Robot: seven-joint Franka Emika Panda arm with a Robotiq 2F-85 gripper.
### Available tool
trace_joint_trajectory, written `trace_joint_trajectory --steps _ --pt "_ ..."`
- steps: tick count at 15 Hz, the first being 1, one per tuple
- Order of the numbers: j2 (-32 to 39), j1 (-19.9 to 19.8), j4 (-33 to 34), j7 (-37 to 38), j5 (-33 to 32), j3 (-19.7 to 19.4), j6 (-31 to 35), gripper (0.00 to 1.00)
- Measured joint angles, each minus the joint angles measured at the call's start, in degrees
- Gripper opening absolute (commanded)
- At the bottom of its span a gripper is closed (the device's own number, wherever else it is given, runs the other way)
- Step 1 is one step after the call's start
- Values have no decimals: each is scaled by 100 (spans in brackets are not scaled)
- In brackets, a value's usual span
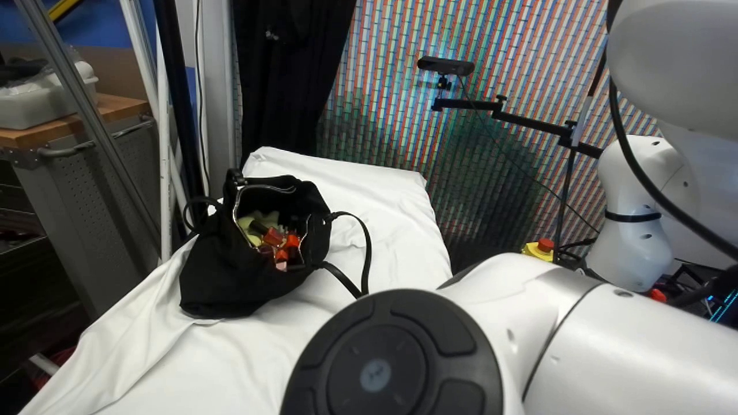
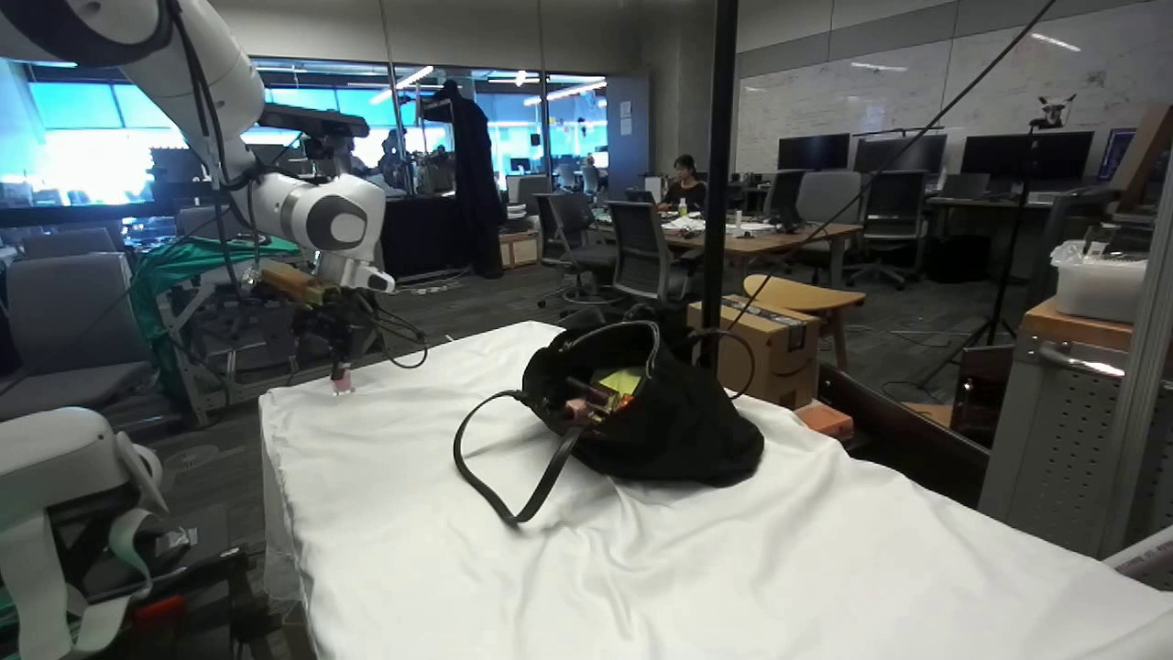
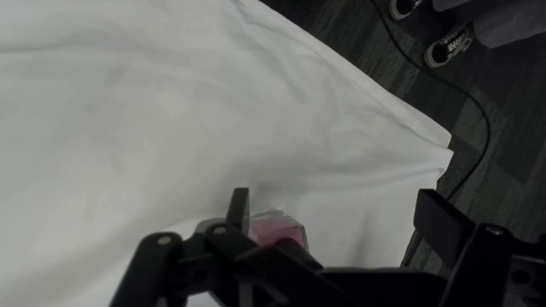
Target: Pick up the nail polish and put them in the bag
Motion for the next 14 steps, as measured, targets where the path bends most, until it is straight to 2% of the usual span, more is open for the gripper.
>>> trace_joint_trajectory --steps 14 --pt "235 17 239 -48 -36 -4 0 100"
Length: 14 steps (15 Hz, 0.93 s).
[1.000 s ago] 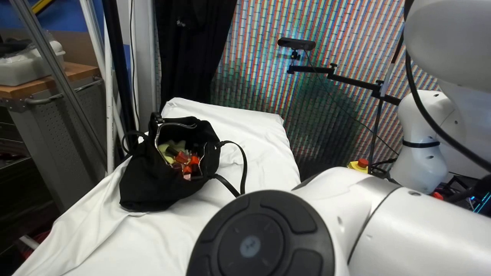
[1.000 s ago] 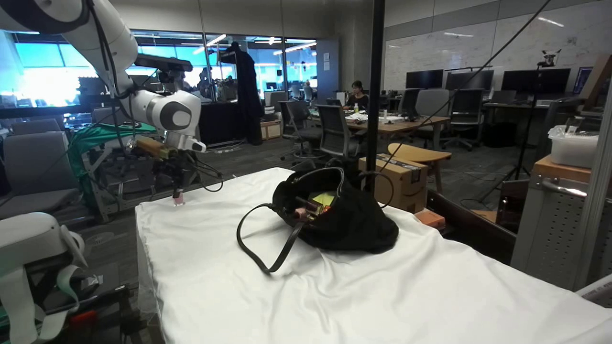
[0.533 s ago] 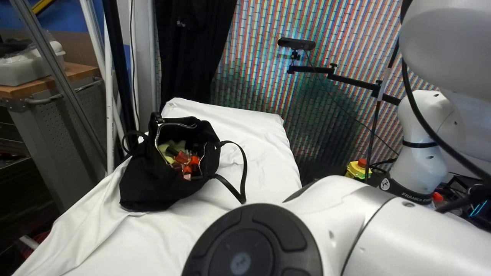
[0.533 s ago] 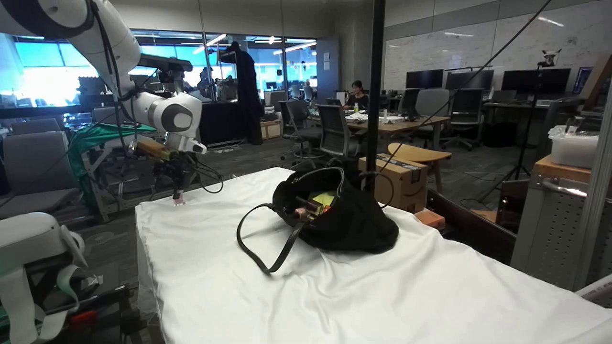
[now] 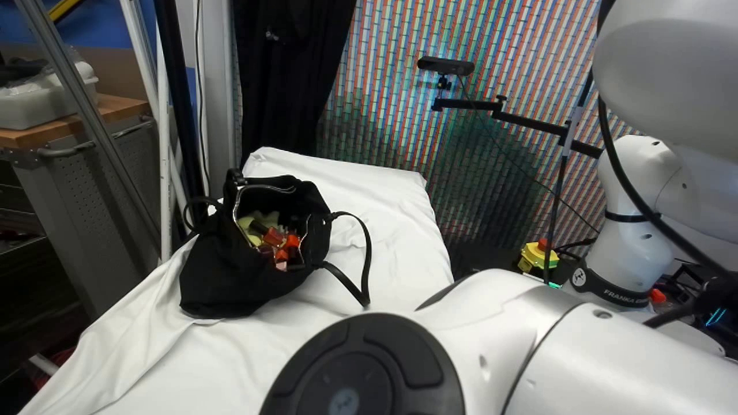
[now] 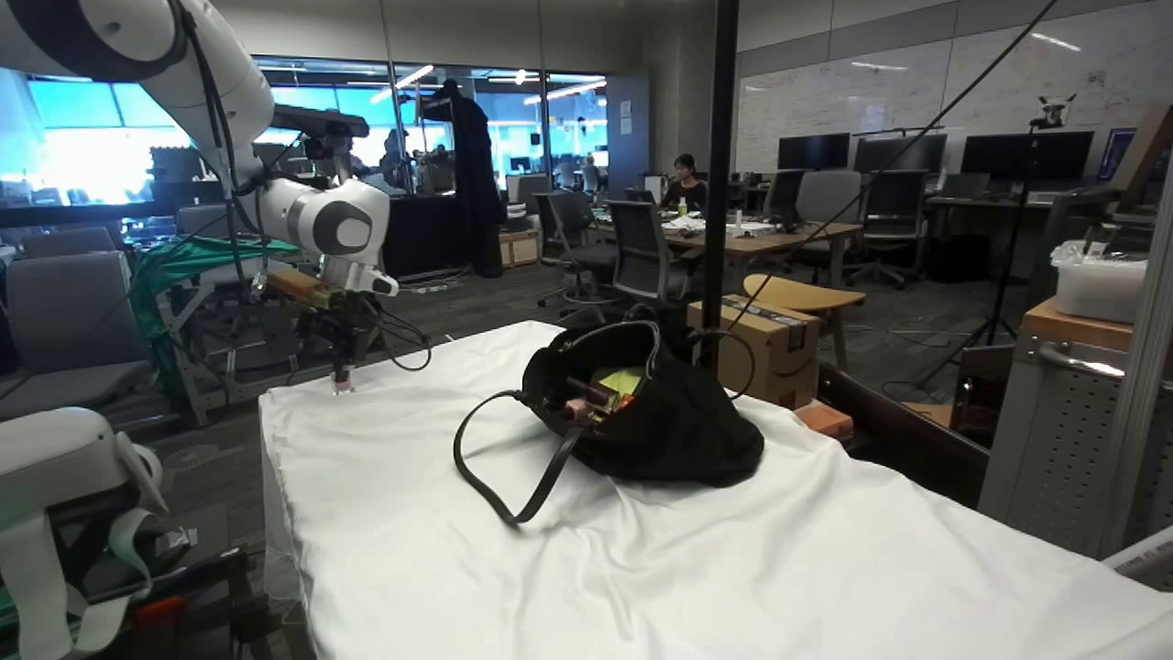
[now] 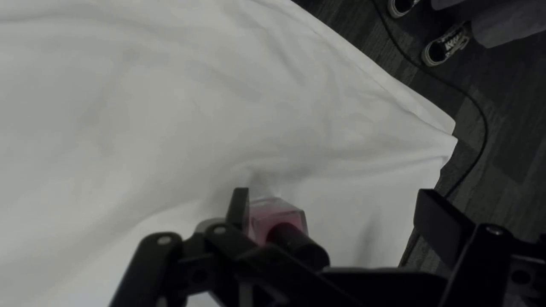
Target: Pick up the nail polish and put them in the bag
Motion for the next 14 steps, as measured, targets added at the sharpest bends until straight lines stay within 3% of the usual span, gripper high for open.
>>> trace_joint_trajectory --steps 14 --pt "72 -1 9 -147 -51 -79 1 100"
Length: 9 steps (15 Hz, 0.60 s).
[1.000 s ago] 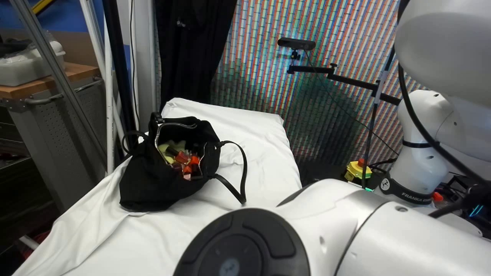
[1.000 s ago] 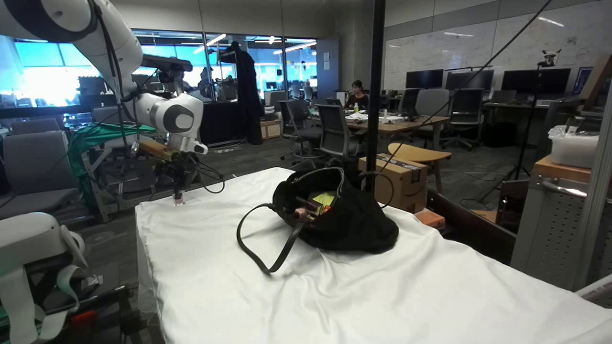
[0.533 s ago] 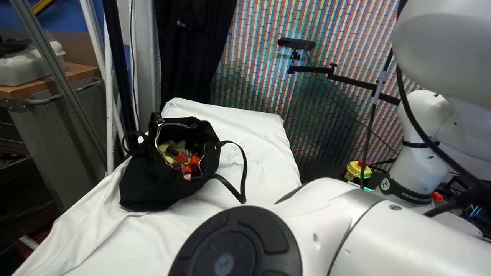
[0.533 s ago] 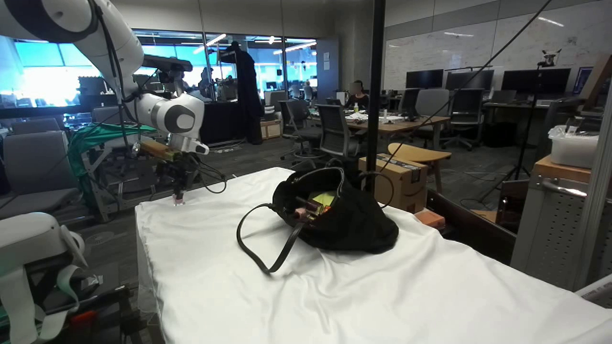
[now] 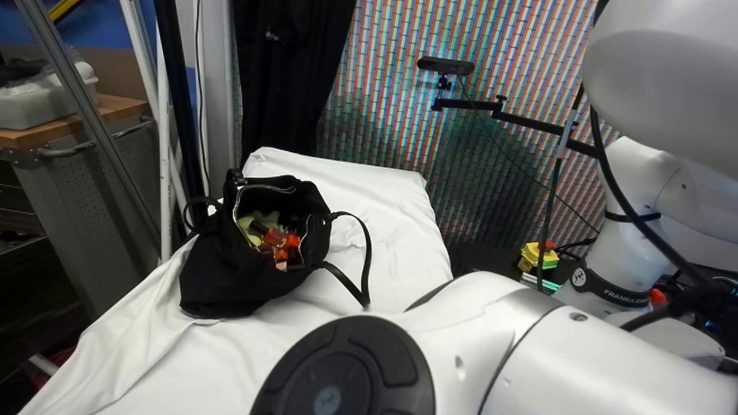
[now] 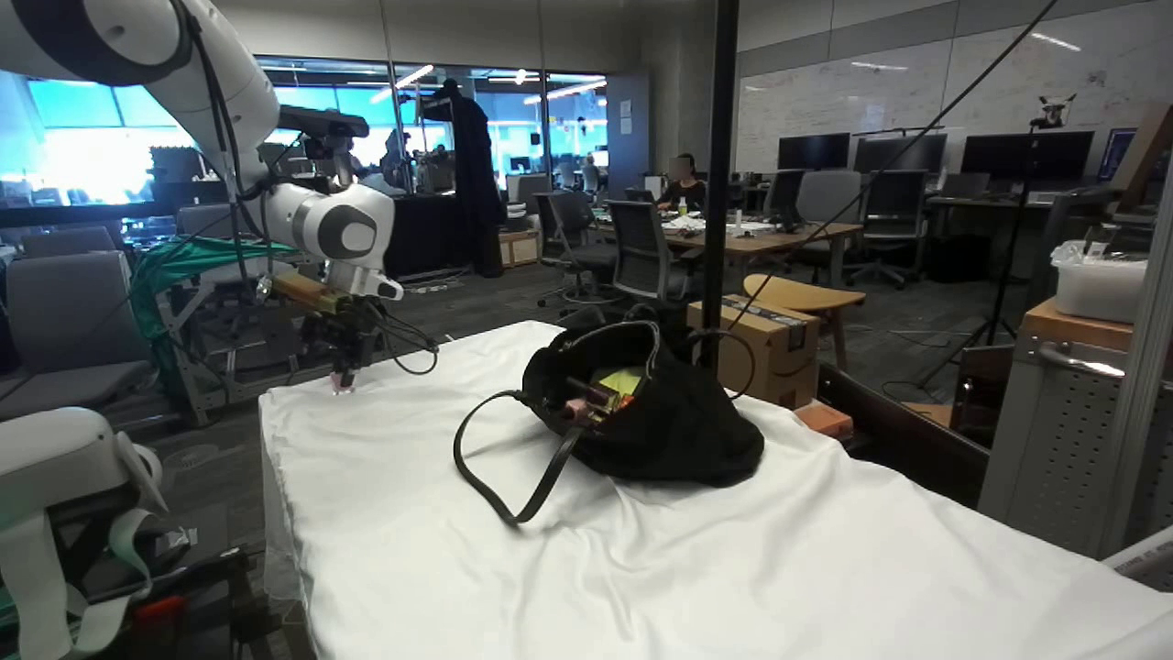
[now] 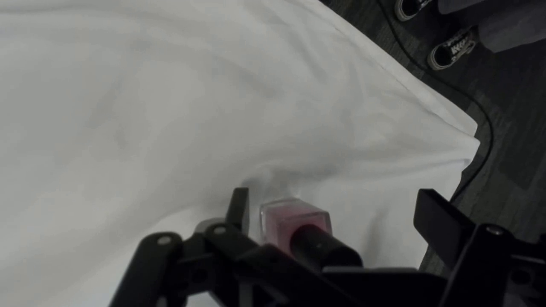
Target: Pick up the nail polish and put them in the bag
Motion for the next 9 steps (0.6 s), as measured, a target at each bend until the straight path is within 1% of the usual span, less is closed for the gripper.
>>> trace_joint_trajectory --steps 9 --pt "101 0 5 -2 -198 -13 137 100"
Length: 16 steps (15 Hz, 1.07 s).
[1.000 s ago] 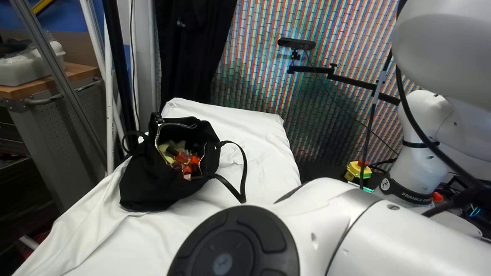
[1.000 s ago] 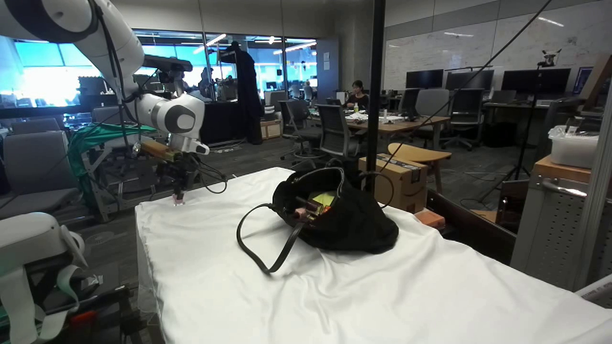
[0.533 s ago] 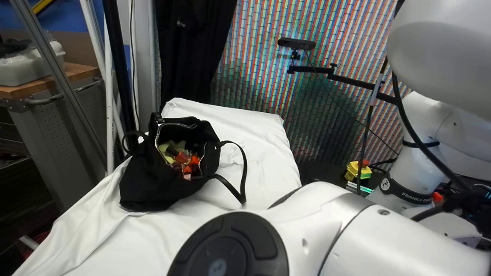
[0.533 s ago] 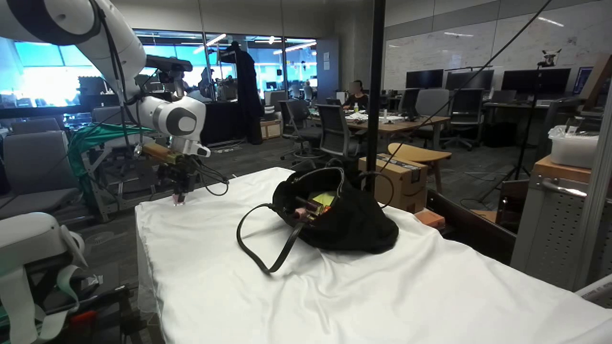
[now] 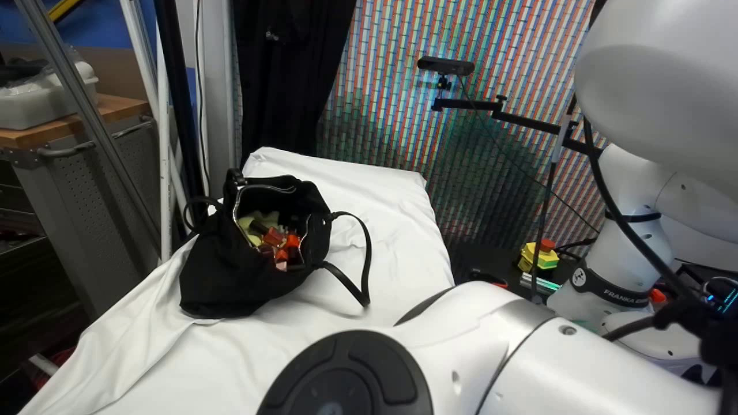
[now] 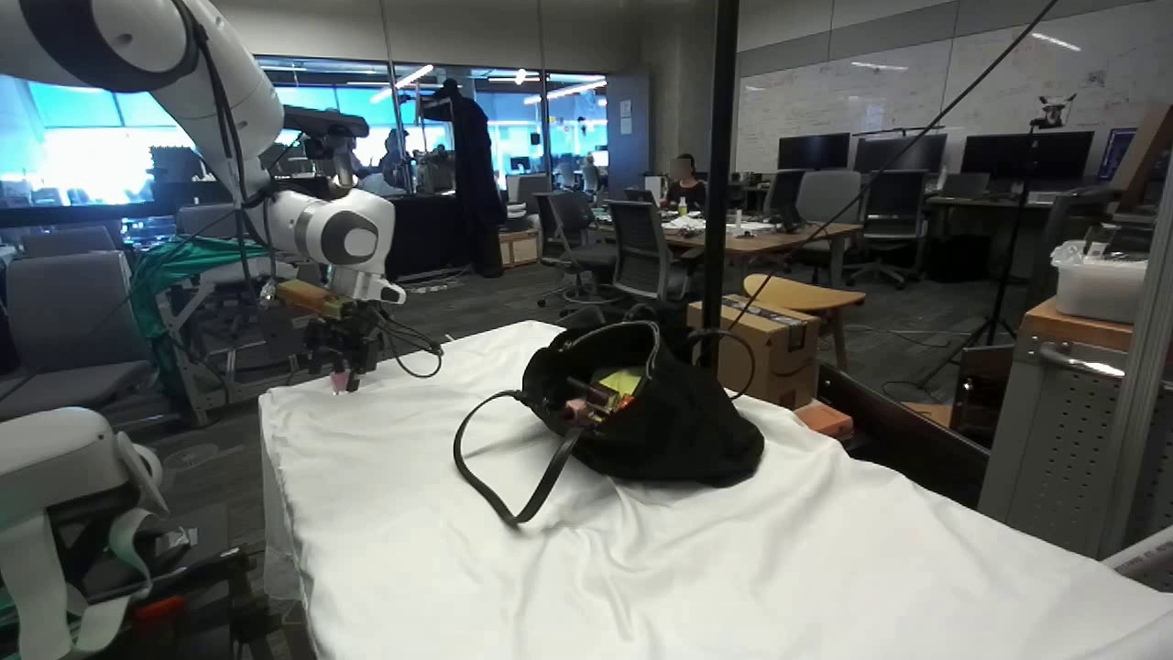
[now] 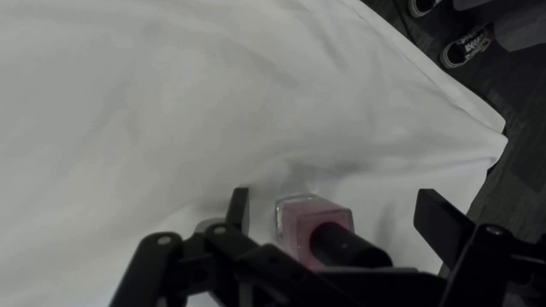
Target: Pick up the nail polish and put them in the bag
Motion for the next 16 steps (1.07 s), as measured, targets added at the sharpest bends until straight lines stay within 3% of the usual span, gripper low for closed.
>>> trace_joint_trajectory --steps 16 --pt "11 3 -15 -6 -1 -8 101 100"
